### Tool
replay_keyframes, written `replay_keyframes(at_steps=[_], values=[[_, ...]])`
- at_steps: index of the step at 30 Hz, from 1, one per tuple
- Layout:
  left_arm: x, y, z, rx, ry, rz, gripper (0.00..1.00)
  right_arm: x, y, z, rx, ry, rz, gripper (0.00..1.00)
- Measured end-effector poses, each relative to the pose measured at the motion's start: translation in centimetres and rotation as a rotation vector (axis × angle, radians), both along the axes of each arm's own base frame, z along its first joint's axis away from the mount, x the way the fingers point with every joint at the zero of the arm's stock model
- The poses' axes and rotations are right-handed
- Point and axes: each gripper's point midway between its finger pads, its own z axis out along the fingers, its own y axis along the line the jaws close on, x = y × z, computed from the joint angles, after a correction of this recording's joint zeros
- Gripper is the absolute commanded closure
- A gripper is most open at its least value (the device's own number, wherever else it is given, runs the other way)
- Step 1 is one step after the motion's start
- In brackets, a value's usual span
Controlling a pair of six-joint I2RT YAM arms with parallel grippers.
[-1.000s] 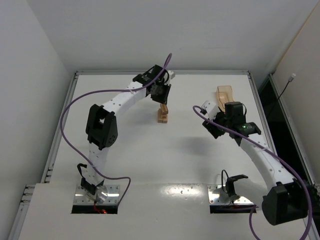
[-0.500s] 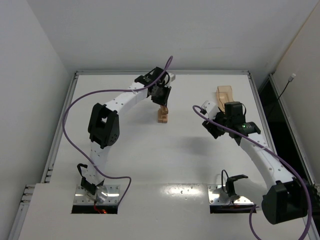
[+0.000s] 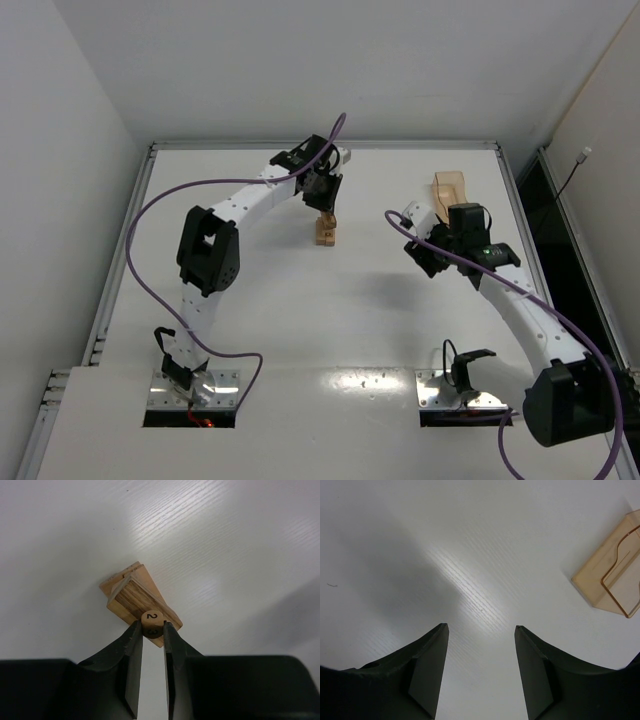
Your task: Build the wood block tower
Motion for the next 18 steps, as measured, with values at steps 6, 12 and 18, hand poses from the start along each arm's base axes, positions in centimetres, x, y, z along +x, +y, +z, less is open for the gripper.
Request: replay_keyframes(at_steps=[6, 12, 18], values=[[0.0, 0.0, -0.47, 0.005, 0.008, 0.0, 0.91, 0.11, 0.02, -0.02, -0.001, 0.003, 0.0, 0.47], [0.04, 0.05, -0.49, 0.007, 0.007, 0.002, 0.88, 0.2, 0.05, 0.16, 0.001, -0.001, 0.001, 0.47], [0.09, 0.12, -0.51, 0.011, 0.004, 0.005, 0.81, 0.19, 0.06, 0.15, 0.001, 0.0, 0.001, 0.47]])
